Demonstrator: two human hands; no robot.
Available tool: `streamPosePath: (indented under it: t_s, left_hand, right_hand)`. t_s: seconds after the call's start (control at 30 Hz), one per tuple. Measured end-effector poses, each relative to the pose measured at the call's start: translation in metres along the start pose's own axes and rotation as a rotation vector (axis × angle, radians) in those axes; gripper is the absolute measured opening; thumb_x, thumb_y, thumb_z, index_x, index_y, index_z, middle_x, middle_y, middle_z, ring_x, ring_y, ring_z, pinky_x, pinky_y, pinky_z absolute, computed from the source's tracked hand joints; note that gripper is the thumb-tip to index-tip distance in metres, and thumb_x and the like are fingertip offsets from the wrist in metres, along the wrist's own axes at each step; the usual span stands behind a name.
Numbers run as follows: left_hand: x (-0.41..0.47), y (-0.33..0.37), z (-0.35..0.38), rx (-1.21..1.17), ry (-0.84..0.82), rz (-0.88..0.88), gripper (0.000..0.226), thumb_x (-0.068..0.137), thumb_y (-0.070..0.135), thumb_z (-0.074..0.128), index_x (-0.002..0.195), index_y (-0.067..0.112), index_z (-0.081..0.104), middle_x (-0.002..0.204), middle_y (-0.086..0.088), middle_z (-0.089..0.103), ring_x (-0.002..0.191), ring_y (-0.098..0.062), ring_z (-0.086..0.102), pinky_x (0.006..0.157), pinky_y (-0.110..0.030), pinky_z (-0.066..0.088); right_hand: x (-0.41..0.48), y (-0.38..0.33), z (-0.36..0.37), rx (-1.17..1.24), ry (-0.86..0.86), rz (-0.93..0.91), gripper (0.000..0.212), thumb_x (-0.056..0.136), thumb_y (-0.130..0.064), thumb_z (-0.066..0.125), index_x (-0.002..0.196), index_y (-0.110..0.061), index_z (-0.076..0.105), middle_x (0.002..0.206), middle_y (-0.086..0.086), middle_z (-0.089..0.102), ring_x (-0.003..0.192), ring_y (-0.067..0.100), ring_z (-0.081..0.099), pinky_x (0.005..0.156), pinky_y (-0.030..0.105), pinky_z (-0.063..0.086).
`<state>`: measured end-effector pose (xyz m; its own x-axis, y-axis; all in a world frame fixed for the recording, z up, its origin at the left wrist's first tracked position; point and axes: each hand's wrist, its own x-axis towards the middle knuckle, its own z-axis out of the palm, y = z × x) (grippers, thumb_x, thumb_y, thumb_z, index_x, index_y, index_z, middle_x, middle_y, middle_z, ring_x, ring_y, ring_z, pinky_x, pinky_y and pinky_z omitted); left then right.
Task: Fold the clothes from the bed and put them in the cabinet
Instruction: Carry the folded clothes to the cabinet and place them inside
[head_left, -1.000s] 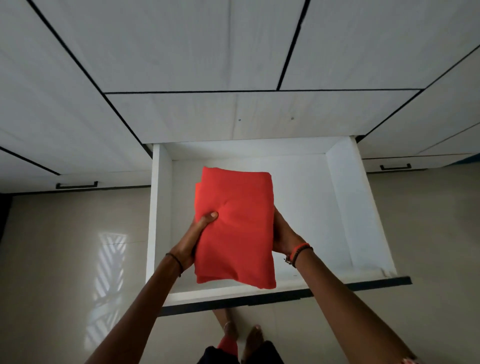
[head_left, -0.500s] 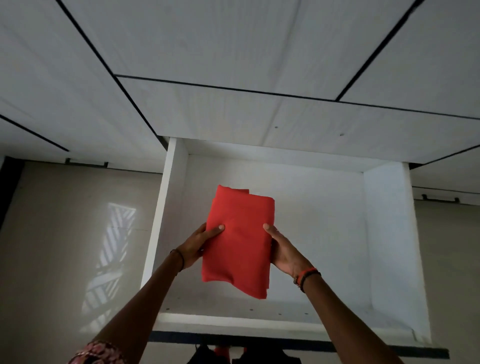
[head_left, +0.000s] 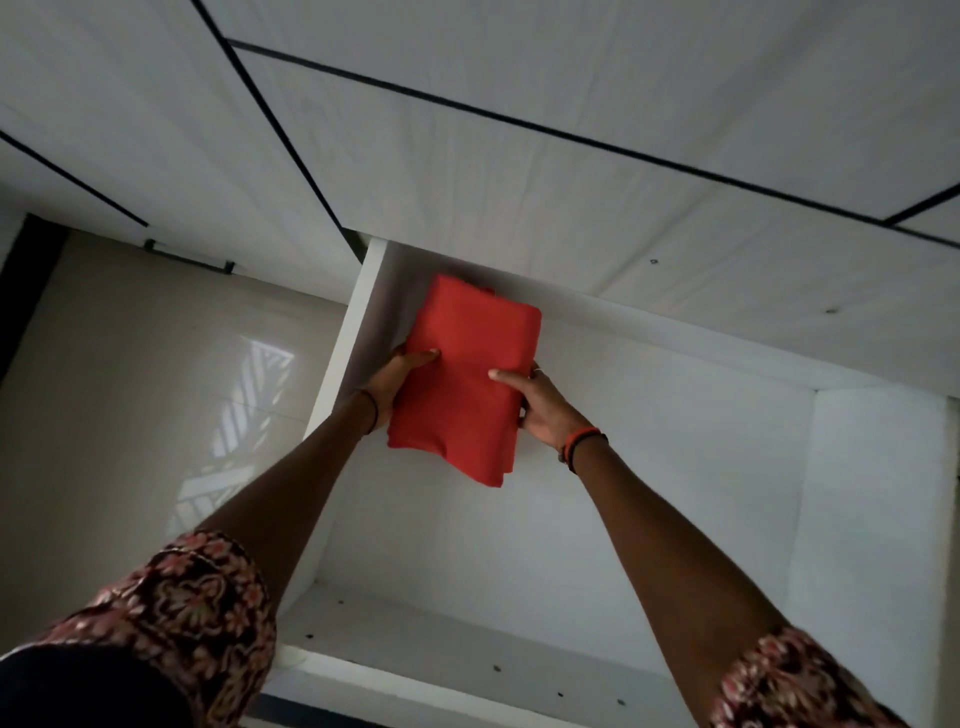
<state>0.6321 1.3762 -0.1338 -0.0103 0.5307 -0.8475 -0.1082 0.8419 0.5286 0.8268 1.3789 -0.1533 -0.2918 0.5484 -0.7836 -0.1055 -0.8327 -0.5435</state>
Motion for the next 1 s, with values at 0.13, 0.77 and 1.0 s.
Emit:
streamPosePath:
  t_s: [0.13,0.77,1.0]
  left_hand:
    - [0.024,0.009,-0.006,0.012,0.053,0.029,0.058,0.082,0.028,0.069,0.134,0.016,0.047,0.128,-0.006,0.058,0.102,-0.022,0.061,0.086,-0.034,0.05]
    - [0.016,-0.002,0.012,0.669,0.261,0.293,0.076,0.094,0.014,0.05,0.15,0.007,-0.001,0.158,-0.013,0.001,0.146,-0.025,0.011,0.116,-0.032,0.015]
    - [-0.045,-0.024,0.028,0.59,0.219,0.22,0.071,0.095,0.015,0.049,0.151,0.012,0.007,0.158,-0.01,0.012,0.143,-0.024,0.02,0.113,-0.033,0.024]
  right_hand:
    - [0.027,-0.007,-0.004,-0.156,-0.013,0.101,0.066,0.079,-0.017,0.074,0.136,-0.028,0.042,0.132,-0.003,0.057,0.12,0.019,0.051,0.099,0.056,0.038]
    - [0.048,0.003,0.037,-0.509,0.369,0.017,0.07,0.074,-0.025,0.079,0.128,-0.006,0.039,0.127,0.014,0.058,0.113,0.03,0.057,0.097,0.04,0.047]
    - [-0.012,0.013,0.058,-0.618,0.409,0.047,0.075,0.079,-0.031,0.075,0.135,-0.002,0.035,0.129,0.019,0.056,0.115,0.034,0.057,0.091,0.034,0.047]
